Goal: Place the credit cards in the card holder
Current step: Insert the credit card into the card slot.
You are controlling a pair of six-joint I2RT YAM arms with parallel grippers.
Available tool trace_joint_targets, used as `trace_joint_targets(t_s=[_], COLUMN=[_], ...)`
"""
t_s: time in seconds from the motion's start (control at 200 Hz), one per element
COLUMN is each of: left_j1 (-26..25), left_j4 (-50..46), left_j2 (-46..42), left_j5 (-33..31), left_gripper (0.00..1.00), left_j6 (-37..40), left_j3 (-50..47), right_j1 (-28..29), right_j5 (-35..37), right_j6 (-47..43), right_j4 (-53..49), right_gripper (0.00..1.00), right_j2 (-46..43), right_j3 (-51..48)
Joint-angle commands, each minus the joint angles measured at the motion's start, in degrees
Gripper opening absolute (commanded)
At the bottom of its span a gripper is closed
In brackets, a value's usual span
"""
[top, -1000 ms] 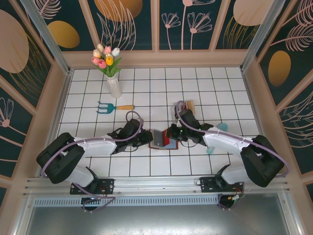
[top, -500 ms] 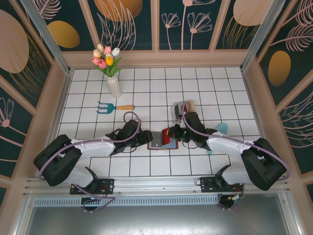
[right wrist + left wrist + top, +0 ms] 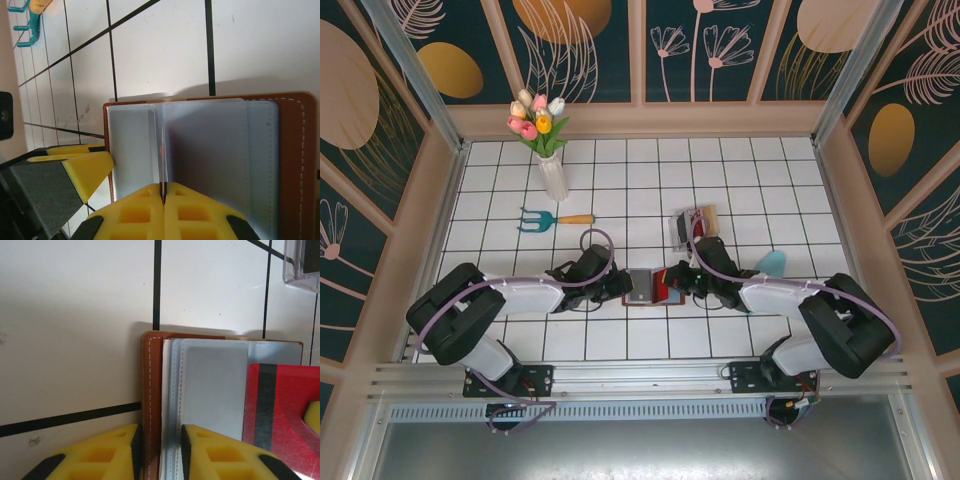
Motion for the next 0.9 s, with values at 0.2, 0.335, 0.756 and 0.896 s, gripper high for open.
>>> trace_joint_targets(t_s=[0.2, 0.335, 0.756, 0.896], left_j1=[-0.3, -0.4, -0.3, -0.4], left_j4=[1.7, 1.5, 1.7, 2.2], left_j2=[1.8, 2.3, 2.2, 2.2], left_j5=[1.1, 1.1, 0.8, 1.2], left_gripper=[0.19, 0.17, 0.17, 0.17], left_j6=[0.7, 0.8, 0.9, 0.3], left_j3=[0.1, 0.0, -0.7, -1.0], right_j1=[0.5, 0.5, -0.6, 0.8], right_j5=[-2.3, -2.5, -3.2, -2.3], right_j6=[1.3, 0.8, -3.1, 1.1], right_j4=[11.6, 12.4, 10.9, 16.6], right_gripper=[0.01, 0.00, 0.00, 0.00], right_j2=[4.6, 5.2, 9.3, 11.3], right_j3=[-2.3, -2.4, -0.1, -0.7])
